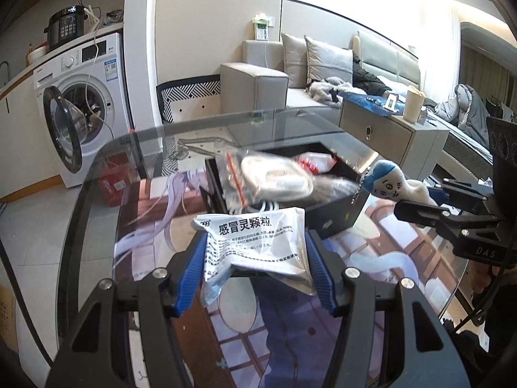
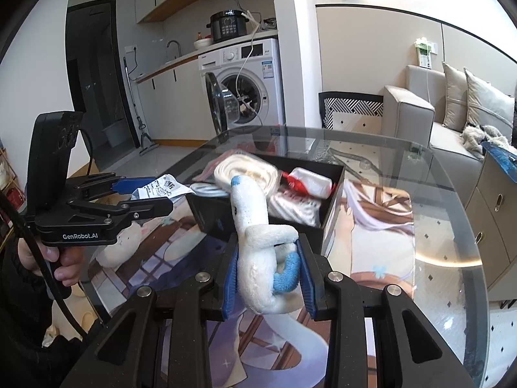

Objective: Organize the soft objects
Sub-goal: 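Carry the medicine sachet and plush toy over the black box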

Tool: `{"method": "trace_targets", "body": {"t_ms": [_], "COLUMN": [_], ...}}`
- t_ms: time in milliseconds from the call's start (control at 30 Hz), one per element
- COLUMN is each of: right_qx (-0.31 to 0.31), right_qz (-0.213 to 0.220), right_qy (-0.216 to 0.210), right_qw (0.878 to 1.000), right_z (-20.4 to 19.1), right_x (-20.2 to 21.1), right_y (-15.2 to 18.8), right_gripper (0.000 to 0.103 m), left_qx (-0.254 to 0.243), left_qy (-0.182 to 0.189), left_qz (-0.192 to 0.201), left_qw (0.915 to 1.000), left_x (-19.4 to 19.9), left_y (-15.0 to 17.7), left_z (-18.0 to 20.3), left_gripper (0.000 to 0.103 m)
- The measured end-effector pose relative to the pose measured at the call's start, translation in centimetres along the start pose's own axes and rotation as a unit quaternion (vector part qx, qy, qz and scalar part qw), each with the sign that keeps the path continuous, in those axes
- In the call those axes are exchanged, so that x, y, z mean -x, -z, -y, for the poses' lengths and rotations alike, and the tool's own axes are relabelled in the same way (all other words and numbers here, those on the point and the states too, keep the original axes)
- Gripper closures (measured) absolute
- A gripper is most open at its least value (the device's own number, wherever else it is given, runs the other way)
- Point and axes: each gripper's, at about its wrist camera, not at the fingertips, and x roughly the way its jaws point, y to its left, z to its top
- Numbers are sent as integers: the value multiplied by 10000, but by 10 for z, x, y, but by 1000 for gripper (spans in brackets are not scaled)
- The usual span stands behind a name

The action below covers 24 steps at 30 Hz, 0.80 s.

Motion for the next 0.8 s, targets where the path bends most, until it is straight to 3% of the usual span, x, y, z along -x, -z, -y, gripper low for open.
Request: {"method": "trace_targets", "body": {"t_ms": [367, 800], "right_qx": [-29, -30], "right_qz": [169, 194], "right_qy": [116, 160], "right_qw": [9998, 9997], "right_z": [8, 16], "right_x": [-4, -9], "right_y": [-20, -34], "right_gripper": [70, 70], "left_qx": [21, 49], "left_qy": [-72, -189], "left_qz": [207, 178], "left_qw": [9998, 9997], "left_x": [-11, -29], "left_y": [-31, -46], "left_z": [3, 2], "left_gripper": [44, 44]}}
